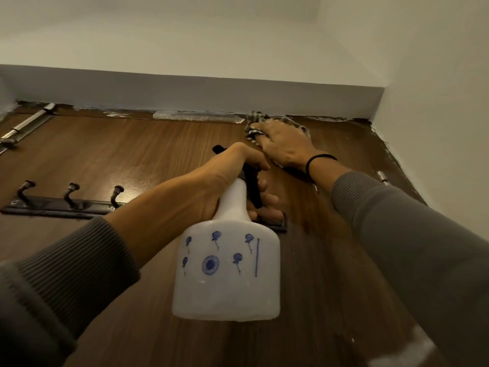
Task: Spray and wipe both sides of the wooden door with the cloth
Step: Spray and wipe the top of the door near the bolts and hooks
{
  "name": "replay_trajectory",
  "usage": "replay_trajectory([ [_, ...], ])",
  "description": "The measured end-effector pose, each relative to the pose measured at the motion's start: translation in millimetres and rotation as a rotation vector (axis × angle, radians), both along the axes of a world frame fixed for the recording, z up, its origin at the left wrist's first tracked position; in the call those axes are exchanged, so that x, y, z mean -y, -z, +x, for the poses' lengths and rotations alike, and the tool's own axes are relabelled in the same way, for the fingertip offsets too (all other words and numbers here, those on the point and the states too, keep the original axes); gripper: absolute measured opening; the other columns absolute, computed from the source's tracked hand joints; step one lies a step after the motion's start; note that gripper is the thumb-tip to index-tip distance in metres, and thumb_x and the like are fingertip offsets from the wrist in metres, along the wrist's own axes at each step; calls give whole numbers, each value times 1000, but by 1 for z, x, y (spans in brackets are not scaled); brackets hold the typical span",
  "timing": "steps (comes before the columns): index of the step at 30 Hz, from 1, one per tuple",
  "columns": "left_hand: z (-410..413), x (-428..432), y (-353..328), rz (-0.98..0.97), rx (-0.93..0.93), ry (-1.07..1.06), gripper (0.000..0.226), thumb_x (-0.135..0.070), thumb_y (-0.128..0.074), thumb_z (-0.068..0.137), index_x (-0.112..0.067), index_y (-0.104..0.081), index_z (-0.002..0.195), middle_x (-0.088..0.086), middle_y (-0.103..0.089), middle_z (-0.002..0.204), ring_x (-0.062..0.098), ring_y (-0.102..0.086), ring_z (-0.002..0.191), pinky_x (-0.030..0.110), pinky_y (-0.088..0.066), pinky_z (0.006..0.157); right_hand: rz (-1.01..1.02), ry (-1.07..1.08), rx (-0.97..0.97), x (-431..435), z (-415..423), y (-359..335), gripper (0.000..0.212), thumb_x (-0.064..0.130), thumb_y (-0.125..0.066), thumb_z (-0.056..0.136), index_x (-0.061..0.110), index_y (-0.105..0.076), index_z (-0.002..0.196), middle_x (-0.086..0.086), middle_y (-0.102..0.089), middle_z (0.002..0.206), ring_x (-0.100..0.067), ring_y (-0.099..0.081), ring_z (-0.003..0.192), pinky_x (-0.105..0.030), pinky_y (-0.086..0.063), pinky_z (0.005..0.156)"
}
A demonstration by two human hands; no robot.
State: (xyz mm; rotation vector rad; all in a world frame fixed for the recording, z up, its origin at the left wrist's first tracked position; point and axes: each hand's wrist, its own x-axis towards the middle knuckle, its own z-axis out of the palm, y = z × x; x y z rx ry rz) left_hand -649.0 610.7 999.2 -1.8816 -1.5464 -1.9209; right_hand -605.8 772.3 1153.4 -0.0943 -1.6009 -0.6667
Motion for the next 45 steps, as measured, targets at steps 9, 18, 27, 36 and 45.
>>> replay_trajectory([
  [9,-8,0,12,-32,24,10,25,-25,-58,92,-8,-56,74,11,-64,77,26,-74,62,23,-48,37,-322,33,-278,-102,89,-7,61,55,-25,102,25,-38,153,-13,-41,157,-35,-37,144,-54,-25,119],
  [18,-8,1,19,19,46,111,20,-20,-58,95,-6,-55,80,15,-58,87,25,-68,54,24,-47,34,-413,53,-275,-103,102,41,56,44,-29,107,21,-30,158,-16,-35,160,-36,-32,147,-47,-24,121],
  [27,-13,1,17,9,43,162,22,-21,-58,94,-6,-55,78,16,-60,87,24,-68,48,23,-47,35,-384,64,-314,-92,110,152,46,27,-42,103,30,-49,148,-12,-61,136,-35,-57,118,-51,-46,105],
  [36,-18,0,14,-11,41,193,20,-21,-60,92,-5,-56,81,13,-64,67,26,-68,52,27,-51,38,-330,39,-391,-82,106,188,42,13,-53,99,20,-61,140,-11,-68,126,-31,-62,110,-42,-50,98],
  [45,-21,-3,11,-7,42,230,20,-21,-60,92,-6,-56,79,10,-61,62,25,-67,54,36,-60,48,-425,128,-323,-66,113,134,42,11,-52,98,21,-62,137,-17,-64,131,-37,-62,112,-45,-51,101],
])
